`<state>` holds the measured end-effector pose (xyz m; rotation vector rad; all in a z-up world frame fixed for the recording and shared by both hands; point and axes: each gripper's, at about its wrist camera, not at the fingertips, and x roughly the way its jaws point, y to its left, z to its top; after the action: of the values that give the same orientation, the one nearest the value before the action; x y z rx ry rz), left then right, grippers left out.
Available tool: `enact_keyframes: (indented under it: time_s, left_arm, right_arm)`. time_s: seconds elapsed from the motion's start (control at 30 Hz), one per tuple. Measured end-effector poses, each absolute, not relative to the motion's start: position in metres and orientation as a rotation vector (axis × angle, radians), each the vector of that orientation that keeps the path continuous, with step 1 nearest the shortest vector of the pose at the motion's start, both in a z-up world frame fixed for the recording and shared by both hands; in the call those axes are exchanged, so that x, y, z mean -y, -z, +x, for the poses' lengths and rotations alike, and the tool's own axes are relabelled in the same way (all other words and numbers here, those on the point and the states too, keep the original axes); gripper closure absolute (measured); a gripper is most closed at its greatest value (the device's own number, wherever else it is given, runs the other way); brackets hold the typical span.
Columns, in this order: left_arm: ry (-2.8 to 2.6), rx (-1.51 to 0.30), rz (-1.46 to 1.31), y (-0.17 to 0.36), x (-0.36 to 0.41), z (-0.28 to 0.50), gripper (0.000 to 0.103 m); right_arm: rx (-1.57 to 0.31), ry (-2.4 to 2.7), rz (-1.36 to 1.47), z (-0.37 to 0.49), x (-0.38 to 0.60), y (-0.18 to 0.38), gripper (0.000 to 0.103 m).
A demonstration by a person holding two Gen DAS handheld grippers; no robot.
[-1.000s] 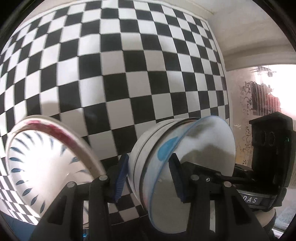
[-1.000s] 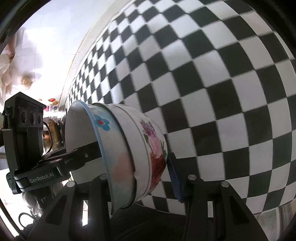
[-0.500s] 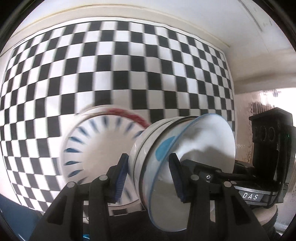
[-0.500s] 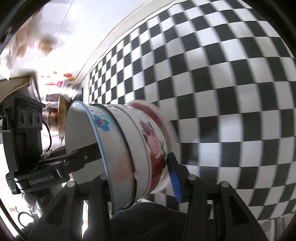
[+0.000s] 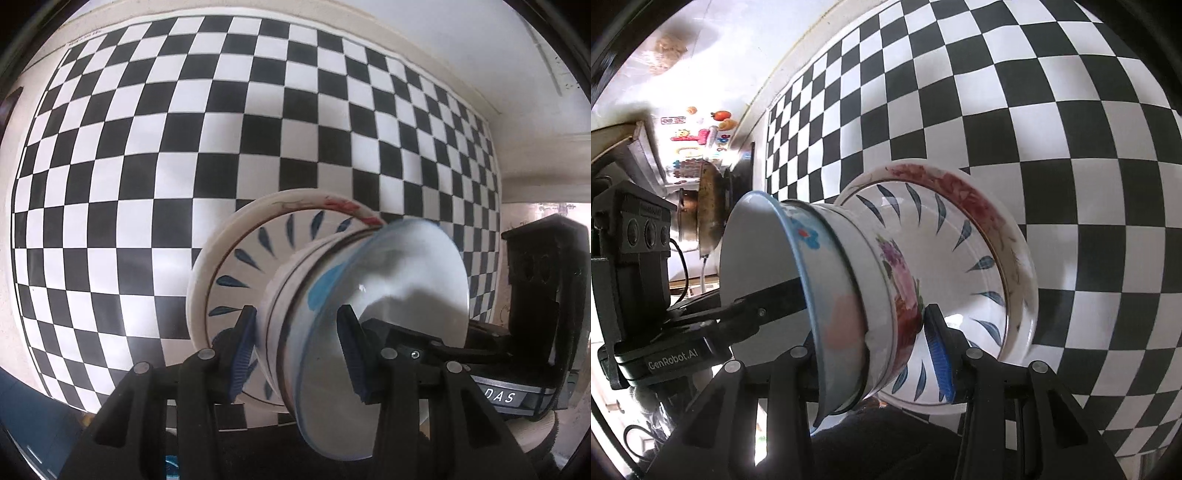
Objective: Organize plates and bowls
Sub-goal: 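Lift the bowl pile with both grippers and carry it over the plate stack, then lower the bowl pile into the center of the leaf-pattern plates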
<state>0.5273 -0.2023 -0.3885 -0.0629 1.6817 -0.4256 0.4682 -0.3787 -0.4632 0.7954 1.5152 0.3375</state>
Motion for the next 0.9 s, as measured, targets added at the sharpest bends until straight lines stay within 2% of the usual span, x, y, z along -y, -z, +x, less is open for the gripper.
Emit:
enact_keyframes:
  time_s: [0.9]
  left_arm:
    - [0.4,-1.727,-0.117,0.408,0.177,0.524,0.061]
  right_arm:
    - [-1.547,-0.279,0.687,0.485,0.362,0.467,0.061]
